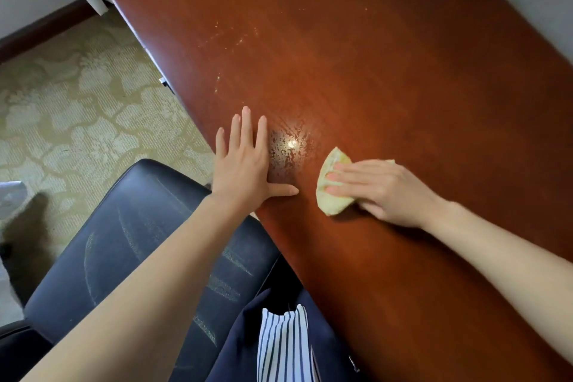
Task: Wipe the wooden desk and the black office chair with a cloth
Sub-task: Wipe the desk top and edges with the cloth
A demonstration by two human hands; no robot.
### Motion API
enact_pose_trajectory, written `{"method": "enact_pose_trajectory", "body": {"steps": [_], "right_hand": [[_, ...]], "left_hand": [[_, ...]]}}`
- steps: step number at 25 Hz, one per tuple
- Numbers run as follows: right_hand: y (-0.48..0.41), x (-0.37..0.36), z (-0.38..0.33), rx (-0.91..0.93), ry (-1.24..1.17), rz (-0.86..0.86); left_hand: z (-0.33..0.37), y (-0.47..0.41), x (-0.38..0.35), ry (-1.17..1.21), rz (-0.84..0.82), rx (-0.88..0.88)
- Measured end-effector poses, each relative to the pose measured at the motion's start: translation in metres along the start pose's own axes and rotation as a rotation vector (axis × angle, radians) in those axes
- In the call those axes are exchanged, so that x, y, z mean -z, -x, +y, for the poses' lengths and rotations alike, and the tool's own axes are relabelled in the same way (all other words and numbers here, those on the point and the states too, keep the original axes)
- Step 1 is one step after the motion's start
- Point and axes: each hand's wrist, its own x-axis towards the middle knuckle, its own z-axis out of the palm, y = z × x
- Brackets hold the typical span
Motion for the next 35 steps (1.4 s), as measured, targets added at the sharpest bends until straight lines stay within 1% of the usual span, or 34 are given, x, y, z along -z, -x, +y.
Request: {"method": "enact_pose_trajectory", "body": {"steps": [2,5,10,13,16,18,21,26,28,30,32,35], "right_hand": [[0.000,0.016,0.029,-0.149,0.017,0.022],[-0.009,0.038,0.073,-0.476,-0.017,0.052],[-0.038,0.066,0.137,-0.898,0.007,0.093],[-0.056,0.065,0.153,-1.070,-0.046,0.189],[-0.079,0.051,0.141,-1.136,-0.020,0.308],[-0.085,0.036,0.113,-1.090,-0.025,0.368],[-0.075,0.009,0.055,-0.883,-0.083,0.375],[-0.035,-0.028,-0.029,-0.574,-0.118,0.257],[-0.019,-0.037,-0.052,-0.435,-0.130,0.189],[-0.007,-0.041,-0.064,-0.265,-0.107,0.123],[-0.002,-0.037,-0.061,-0.110,-0.053,0.059],[-0.016,-0.023,-0.037,0.076,0.014,-0.013]], "left_hand": [[0.004,-0.011,0.000,-0.005,-0.066,0.012],[0.007,-0.015,-0.004,-0.040,-0.135,0.019],[0.009,-0.016,-0.006,-0.086,-0.130,0.002],[0.007,-0.015,-0.006,-0.102,-0.131,-0.008],[0.008,-0.014,-0.006,-0.105,-0.115,-0.013],[0.009,-0.014,-0.006,-0.106,-0.110,-0.014],[0.008,-0.014,-0.004,-0.095,-0.102,-0.012],[0.005,-0.015,-0.004,-0.071,-0.075,-0.023],[-0.004,-0.015,-0.005,-0.010,-0.057,-0.052],[-0.016,-0.013,-0.005,0.129,-0.039,-0.092],[-0.030,-0.010,-0.006,0.246,0.002,-0.086],[-0.048,-0.011,-0.009,0.243,0.052,0.051]]}}
